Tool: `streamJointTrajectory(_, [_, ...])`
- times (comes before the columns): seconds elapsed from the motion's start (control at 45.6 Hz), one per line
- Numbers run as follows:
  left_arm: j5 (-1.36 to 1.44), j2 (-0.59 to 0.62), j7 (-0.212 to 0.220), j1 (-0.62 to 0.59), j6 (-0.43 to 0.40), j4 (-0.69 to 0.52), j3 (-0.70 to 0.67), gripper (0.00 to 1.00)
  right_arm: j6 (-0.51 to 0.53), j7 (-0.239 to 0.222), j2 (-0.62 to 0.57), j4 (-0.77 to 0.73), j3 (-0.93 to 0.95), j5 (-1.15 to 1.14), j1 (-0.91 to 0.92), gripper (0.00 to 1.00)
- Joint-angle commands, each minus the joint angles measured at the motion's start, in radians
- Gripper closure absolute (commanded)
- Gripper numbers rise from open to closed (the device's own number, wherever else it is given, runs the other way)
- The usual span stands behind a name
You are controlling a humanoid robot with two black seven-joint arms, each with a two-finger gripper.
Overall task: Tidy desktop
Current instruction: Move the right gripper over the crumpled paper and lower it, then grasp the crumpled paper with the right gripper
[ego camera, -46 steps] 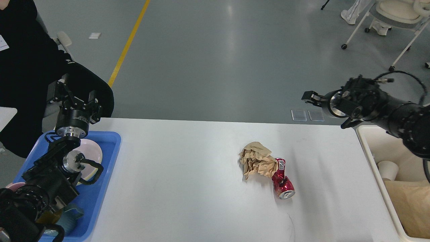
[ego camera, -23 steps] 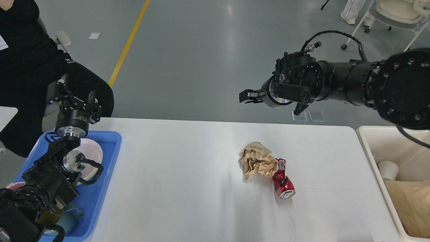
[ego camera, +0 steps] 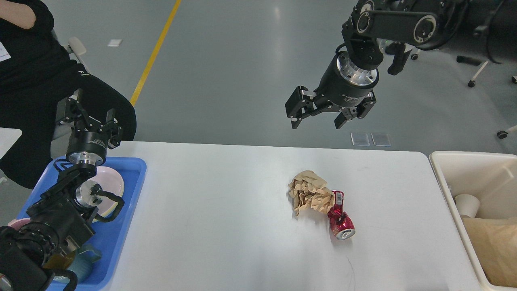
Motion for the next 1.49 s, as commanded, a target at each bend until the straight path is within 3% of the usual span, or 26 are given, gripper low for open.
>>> streamJointTrajectory(0.0, [-0.001, 0.0, 0.0, 0.0, 0.0, 0.0, 0.0, 0.04, -0.007, -0.003, -0.002, -0.011, 0.012, -0.002, -0.059, 0.0])
streamJointTrajectory(0.088, [0.001, 0.0, 0.0, 0.0, 0.0, 0.0, 0.0, 0.04, -0.07, -0.003, 0.001, -0.044, 0.018, 0.001, -0.145, 0.0])
streamJointTrajectory(0.263, [-0.001, 0.0, 0.0, -0.001, 0.0, 0.0, 0.0, 0.04, -0.303, -0.011, 0.043, -0.16, 0.013, -0.016, -0.356, 0.0])
streamJointTrajectory(0.482, [-0.001, 0.0, 0.0, 0.0, 0.0, 0.0, 0.0, 0.04, -0.481, -0.011, 0.073, -0.171, -0.027, -0.091, -0.511, 0.0])
streamJointTrajectory(0.811, [-0.001, 0.0, 0.0, 0.0, 0.0, 0.0, 0.0, 0.04, -0.605, -0.009, 0.074, -0.174, -0.028, -0.112, -0.644, 0.0])
streamJointTrajectory(1.469, [0.001, 0.0, 0.0, -0.001, 0.0, 0.0, 0.0, 0.04, -0.622, -0.002, 0.086, -0.172, -0.017, -0.118, -0.666, 0.0])
